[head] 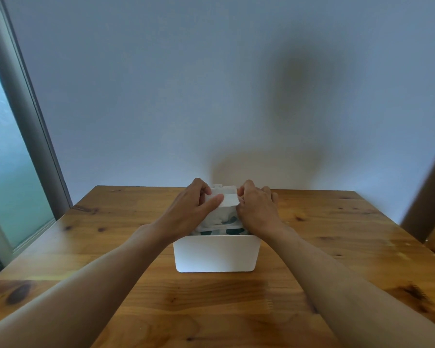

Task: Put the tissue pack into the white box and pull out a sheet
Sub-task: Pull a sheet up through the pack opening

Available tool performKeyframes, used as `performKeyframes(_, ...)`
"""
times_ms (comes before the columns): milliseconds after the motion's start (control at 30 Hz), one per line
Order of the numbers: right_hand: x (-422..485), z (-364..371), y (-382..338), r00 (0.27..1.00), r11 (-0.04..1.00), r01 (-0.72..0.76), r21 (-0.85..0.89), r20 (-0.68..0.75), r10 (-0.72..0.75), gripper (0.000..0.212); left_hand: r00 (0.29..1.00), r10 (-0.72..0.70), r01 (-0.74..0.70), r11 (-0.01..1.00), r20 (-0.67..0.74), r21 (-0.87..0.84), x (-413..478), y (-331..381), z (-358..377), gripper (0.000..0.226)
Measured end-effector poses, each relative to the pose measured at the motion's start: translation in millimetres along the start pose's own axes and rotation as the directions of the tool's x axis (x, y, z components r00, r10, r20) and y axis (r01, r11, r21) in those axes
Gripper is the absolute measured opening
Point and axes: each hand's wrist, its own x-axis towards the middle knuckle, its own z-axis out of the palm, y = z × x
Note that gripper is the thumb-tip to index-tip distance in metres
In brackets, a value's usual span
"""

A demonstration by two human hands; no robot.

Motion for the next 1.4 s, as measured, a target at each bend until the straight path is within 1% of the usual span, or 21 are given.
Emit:
performKeyframes(67, 0.7, 0.7, 0.2, 1.000, 1.000, -0.010, 0.003, -0.008, 0.010, 0.003, 1.000, 0.003, -0.003, 0.999, 0.000, 0.047, 1.1, -3.1, 0.6, 0.018)
performKeyframes(167, 0.9, 1.2, 1.3, 1.000, 1.000, -0.011, -0.005, -0.020, 0.011, 0.010, 1.000, 0.019, -0.017, 0.992, -0.010, 0.122, 1.7, -4.7, 1.1, 0.006)
performKeyframes(267, 0.9, 1.7, 1.9, 0.999, 0.999, -0.035, -0.013, -0.029, 0.035, 0.015, 0.999, 0.003, 0.001, 0.993, -0.033, 0.115, 2.8, -7.2, 1.0, 0.008)
performKeyframes(367, 1.2, 1.6, 1.9, 0.998, 0.998, -0.049, -0.033, -0.029, 0.048, 0.016, 0.999, -0.016, 0.019, 0.996, -0.037, 0.092, 2.4, -7.0, 0.8, 0.009)
performKeyframes(567, 0.4, 1.2, 1.9, 1.000, 0.995, -0.013, -0.096, 0.001, 0.013, 0.021, 0.999, -0.035, 0.035, 0.995, 0.003, 0.090, 2.2, -5.0, 1.4, 0.011)
performKeyframes(667, -0.1, 2.1, 2.5, 1.000, 0.993, 0.004, -0.116, 0.015, -0.002, 0.024, 1.000, -0.027, 0.028, 0.995, -0.007, 0.100, 1.7, -5.9, 0.9, 0.011)
performKeyframes(867, -1.7, -2.5, 0.9, 0.999, 0.995, 0.006, -0.104, 0.040, -0.002, 0.029, 1.000, 0.011, -0.009, 0.990, -0.011, 0.137, 0.6, -7.6, 0.2, 0.006)
performKeyframes(1100, -3.5, -4.2, -0.3, 1.000, 0.997, 0.016, -0.079, 0.012, -0.015, 0.030, 0.998, 0.027, -0.018, 0.989, -0.059, 0.143, 2.1, -9.1, 1.6, 0.011)
performKeyframes(1267, -3.0, -7.2, -4.9, 1.000, 0.998, 0.016, -0.064, -0.004, -0.017, 0.030, 0.993, 0.080, -0.049, 0.950, -0.089, 0.307, 2.7, -6.1, 1.0, 0.010)
performKeyframes(1400, -1.0, -9.1, -7.8, 0.999, 0.996, 0.007, -0.087, -0.035, -0.010, 0.028, 0.991, 0.068, -0.020, 0.925, -0.115, 0.380, 4.3, -4.3, -2.2, 0.012)
